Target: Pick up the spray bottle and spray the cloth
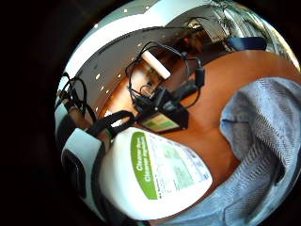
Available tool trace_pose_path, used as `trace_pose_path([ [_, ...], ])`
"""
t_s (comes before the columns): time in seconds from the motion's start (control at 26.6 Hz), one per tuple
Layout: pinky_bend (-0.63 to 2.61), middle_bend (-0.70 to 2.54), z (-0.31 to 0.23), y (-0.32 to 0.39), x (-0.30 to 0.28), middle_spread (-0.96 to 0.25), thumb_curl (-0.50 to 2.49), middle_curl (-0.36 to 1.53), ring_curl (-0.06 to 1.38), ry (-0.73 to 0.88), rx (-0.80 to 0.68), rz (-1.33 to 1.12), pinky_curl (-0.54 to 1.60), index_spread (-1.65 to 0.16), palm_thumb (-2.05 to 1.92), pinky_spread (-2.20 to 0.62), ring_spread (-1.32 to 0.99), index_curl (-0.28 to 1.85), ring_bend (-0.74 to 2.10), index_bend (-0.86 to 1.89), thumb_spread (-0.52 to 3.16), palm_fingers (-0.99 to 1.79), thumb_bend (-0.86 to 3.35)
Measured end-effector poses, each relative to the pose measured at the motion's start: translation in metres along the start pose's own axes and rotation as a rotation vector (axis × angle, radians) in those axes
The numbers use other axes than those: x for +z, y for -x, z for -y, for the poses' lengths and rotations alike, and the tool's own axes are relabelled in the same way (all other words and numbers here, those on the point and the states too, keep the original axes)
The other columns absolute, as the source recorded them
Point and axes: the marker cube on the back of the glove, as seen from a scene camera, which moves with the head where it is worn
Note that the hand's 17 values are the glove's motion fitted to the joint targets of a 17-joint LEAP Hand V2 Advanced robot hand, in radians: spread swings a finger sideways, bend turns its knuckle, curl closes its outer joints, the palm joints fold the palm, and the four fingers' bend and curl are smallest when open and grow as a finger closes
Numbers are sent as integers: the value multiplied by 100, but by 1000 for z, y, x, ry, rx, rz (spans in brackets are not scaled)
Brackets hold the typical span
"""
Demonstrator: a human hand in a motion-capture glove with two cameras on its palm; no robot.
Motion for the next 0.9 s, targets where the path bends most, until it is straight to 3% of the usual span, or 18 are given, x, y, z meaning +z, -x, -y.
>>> trace_pose_path([
  [0.23, 48, 70, 9, 1, 0, -12, 73, 50, 46, 48, -9, 55, 38, -24, 101, -30, -21, 40, 73, 12, 43, 130, -4],
  [0.41, 50, 71, -18, -37, 4, -12, 72, 50, 46, 129, 67, 23, 39, -23, 101, -29, -21, 37, 74, 8, 46, 128, -3],
  [0.64, 57, 59, -40, -50, 6, -11, 69, 47, 44, 315, 131, -77, 40, -29, 95, -21, -19, 29, 68, 2, 60, 102, -4],
  [0.79, 53, 53, -42, -25, 21, -9, 63, 45, 45, 415, 57, -137, 42, -34, 84, -5, -18, 25, 63, 0, 74, 60, -7],
  [0.9, 54, 47, -43, -5, 21, -8, 58, 43, 43, 460, -21, -159, 41, -37, 74, 6, -15, 22, 58, 3, 80, 46, -9],
])
